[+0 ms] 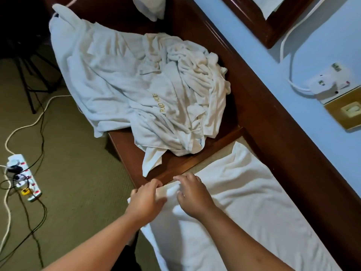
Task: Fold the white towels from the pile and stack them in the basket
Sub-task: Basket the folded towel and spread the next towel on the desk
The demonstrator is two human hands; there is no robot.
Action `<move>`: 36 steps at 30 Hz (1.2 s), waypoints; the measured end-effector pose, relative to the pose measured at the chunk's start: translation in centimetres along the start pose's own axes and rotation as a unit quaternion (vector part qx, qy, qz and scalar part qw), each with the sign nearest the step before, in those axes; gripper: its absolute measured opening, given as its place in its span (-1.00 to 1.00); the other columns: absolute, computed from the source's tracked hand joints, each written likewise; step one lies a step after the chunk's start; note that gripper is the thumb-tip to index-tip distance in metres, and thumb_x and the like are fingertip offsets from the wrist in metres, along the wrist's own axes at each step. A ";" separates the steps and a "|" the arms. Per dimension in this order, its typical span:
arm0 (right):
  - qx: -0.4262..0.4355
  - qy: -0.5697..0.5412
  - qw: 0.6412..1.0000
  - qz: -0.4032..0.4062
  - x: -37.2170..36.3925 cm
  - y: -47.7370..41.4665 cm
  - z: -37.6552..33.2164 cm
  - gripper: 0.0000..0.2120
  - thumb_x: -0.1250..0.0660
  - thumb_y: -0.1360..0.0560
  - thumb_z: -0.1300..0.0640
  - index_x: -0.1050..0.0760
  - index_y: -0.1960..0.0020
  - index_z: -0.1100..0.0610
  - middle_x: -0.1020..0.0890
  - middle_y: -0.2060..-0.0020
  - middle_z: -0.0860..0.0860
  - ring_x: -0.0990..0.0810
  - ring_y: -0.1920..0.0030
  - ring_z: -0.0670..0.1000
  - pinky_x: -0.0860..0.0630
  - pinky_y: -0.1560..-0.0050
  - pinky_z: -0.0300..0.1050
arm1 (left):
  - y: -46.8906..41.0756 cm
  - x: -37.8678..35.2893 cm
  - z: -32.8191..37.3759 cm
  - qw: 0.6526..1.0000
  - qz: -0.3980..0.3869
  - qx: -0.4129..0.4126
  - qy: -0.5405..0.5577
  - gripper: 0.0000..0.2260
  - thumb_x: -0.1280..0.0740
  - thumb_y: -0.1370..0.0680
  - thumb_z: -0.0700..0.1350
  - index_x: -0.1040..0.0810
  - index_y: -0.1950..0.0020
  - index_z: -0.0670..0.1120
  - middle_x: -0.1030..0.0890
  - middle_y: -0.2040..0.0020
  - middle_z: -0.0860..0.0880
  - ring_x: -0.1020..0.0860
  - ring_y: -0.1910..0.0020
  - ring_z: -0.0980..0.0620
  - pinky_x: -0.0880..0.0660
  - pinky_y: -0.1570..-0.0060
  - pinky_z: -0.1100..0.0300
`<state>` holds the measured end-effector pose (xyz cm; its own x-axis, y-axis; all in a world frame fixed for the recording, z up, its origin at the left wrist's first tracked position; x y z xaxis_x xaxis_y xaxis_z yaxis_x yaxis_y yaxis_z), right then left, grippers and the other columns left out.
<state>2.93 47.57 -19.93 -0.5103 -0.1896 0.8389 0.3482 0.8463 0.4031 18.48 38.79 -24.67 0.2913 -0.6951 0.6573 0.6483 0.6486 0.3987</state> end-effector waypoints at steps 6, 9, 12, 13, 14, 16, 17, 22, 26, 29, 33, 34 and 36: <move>0.000 0.039 0.991 -0.131 0.8 -3.6 2.0 -0.73 -0.15 -0.56 0.08 -0.52 -0.20 -0.03 -0.57 -0.20 -0.06 -0.53 -0.20 0.03 -0.33 -0.32 0.03 | -2.2 -0.1 2.4 0.999 -0.040 -0.029 -0.006 -0.68 -0.36 -0.56 0.10 -0.35 -0.23 0.11 -0.49 -0.08 0.21 -0.50 -0.22 0.10 -0.24 -0.04 0.09; 0.011 0.083 0.988 -0.130 2.6 -5.6 3.9 -0.81 -0.08 -0.59 0.05 -0.47 0.00 0.00 -0.65 0.05 -0.01 -0.56 0.01 0.11 -0.36 -0.12 0.00 | -3.2 -0.2 2.8 0.995 -0.069 -0.024 -0.075 -0.70 -0.32 -0.57 0.13 -0.33 -0.22 0.08 -0.55 -0.13 0.14 -0.51 -0.24 0.03 -0.25 -0.04 0.05; 0.002 0.155 0.970 -0.189 5.0 -7.5 7.1 -0.79 -0.07 -0.58 0.03 -0.39 0.17 0.05 -0.57 0.22 -0.01 -0.51 0.12 0.14 -0.34 0.15 -0.03 | -4.1 -1.0 3.8 0.986 -0.100 -0.014 -0.131 -0.69 -0.26 -0.59 0.19 -0.36 -0.23 0.07 -0.61 -0.16 0.07 -0.54 -0.24 -0.03 -0.27 -0.15 0.01; -0.001 0.158 0.962 -0.221 5.9 -7.9 7.9 -0.76 -0.08 -0.57 0.01 -0.38 0.20 0.07 -0.56 0.24 -0.01 -0.52 0.12 0.14 -0.33 0.20 -0.04 | -4.5 -1.4 4.2 0.986 -0.110 -0.008 -0.128 -0.68 -0.25 -0.59 0.22 -0.38 -0.23 0.06 -0.62 -0.16 0.06 -0.54 -0.23 -0.04 -0.28 -0.18 0.01; -0.006 0.144 0.958 -0.250 6.7 -8.2 8.6 -0.74 -0.08 -0.56 -0.01 -0.38 0.21 0.09 -0.58 0.24 0.00 -0.53 0.10 0.14 -0.36 0.21 -0.04 | -5.0 -1.7 4.8 0.986 -0.115 -0.003 -0.119 -0.66 -0.26 -0.58 0.24 -0.39 -0.22 0.06 -0.62 -0.15 0.06 -0.54 -0.23 -0.04 -0.30 -0.20 0.01; -0.018 0.102 0.950 -0.293 8.3 -8.6 9.8 -0.72 -0.09 -0.53 -0.06 -0.43 0.19 0.09 -0.64 0.18 0.00 -0.56 0.05 0.10 -0.43 0.04 -0.03 | -6.1 -2.4 6.3 0.987 -0.129 0.005 -0.098 -0.61 -0.28 -0.55 0.28 -0.40 -0.22 0.06 -0.61 -0.16 0.06 -0.54 -0.23 -0.03 -0.32 -0.24 0.00; -0.032 0.092 0.944 -0.314 9.0 -8.7 10.4 -0.73 -0.10 -0.53 -0.07 -0.45 0.17 0.07 -0.67 0.17 -0.02 -0.57 0.05 0.06 -0.42 -0.05 -0.02 | -6.6 -2.7 7.1 0.986 -0.141 0.005 -0.094 -0.57 -0.29 -0.54 0.30 -0.41 -0.24 0.05 -0.60 -0.18 0.05 -0.53 -0.25 -0.04 -0.32 -0.27 -0.02; 0.025 0.258 0.913 -0.314 10.4 -9.7 13.5 -0.85 -0.15 -0.47 0.06 -0.47 0.02 -0.03 -0.60 0.06 -0.12 -0.50 0.03 0.03 -0.35 -0.16 0.00 | -8.4 -4.2 10.1 0.974 -0.212 0.015 -0.073 -0.54 -0.30 -0.49 0.40 -0.49 -0.02 0.01 -0.59 0.01 0.03 -0.55 -0.02 -0.03 -0.47 -0.05 0.04; 0.076 0.307 0.931 -0.182 11.9 -10.3 16.0 -0.83 -0.20 -0.39 0.25 -0.41 0.10 0.01 -0.47 0.15 -0.07 -0.46 0.06 0.09 -0.38 -0.01 0.00 | -9.3 -3.7 10.6 0.990 -0.140 -0.005 0.008 -0.58 -0.31 -0.58 0.25 -0.37 0.29 -0.02 -0.45 0.33 0.03 -0.45 0.27 0.01 -0.26 0.29 0.07; 0.080 0.312 0.936 -0.143 12.8 -10.6 18.8 -0.70 -0.24 -0.44 0.27 -0.43 -0.09 -0.03 -0.44 -0.03 -0.04 -0.45 -0.13 0.09 -0.36 -0.14 0.01 | -9.9 -2.7 10.3 0.999 -0.045 0.016 0.027 -0.73 -0.28 -0.63 0.13 -0.50 0.16 0.00 -0.52 0.27 0.04 -0.52 0.16 -0.03 -0.36 0.21 0.11; 0.009 0.260 0.958 -0.124 13.9 -11.1 21.8 -0.38 -0.24 -0.44 0.26 -0.28 -0.46 -0.06 -0.35 -0.31 -0.03 -0.31 -0.36 0.09 -0.28 -0.37 0.04 | -10.6 -2.5 9.4 0.999 -0.019 -0.001 -0.047 -0.78 -0.26 -0.63 0.13 -0.58 -0.04 0.03 -0.63 0.05 0.01 -0.59 0.00 -0.06 -0.52 0.12 0.06; 0.007 0.265 0.957 -0.121 14.1 -11.4 22.2 -0.41 -0.23 -0.45 0.26 -0.30 -0.44 -0.06 -0.36 -0.29 -0.03 -0.32 -0.35 0.09 -0.29 -0.34 0.02 | -10.7 -2.5 9.2 0.998 -0.033 0.000 -0.057 -0.78 -0.27 -0.62 0.13 -0.58 -0.11 0.04 -0.63 -0.02 0.02 -0.59 -0.06 -0.06 -0.52 0.08 0.06; 0.032 0.312 0.942 -0.115 14.3 -12.1 22.7 -0.57 -0.24 -0.49 0.23 -0.39 -0.31 -0.05 -0.41 -0.20 -0.03 -0.37 -0.28 0.09 -0.29 -0.24 -0.02 | -10.8 -2.5 8.8 0.995 -0.062 0.001 -0.080 -0.72 -0.30 -0.59 0.14 -0.54 -0.24 0.06 -0.62 -0.13 0.03 -0.58 -0.15 -0.04 -0.53 -0.01 0.07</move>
<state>-26.43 45.97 -21.11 0.0030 -0.6113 0.7914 0.2264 0.7713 0.5949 4.55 36.24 -25.00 0.0943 -0.7119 0.6959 0.6703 0.5623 0.4844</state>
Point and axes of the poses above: each hand's wrist, its own y-axis away from the middle knuckle, its own x-axis out of the back of the hand, z = x × y, the point moved 2 cm from there along -y, towards the middle knuckle
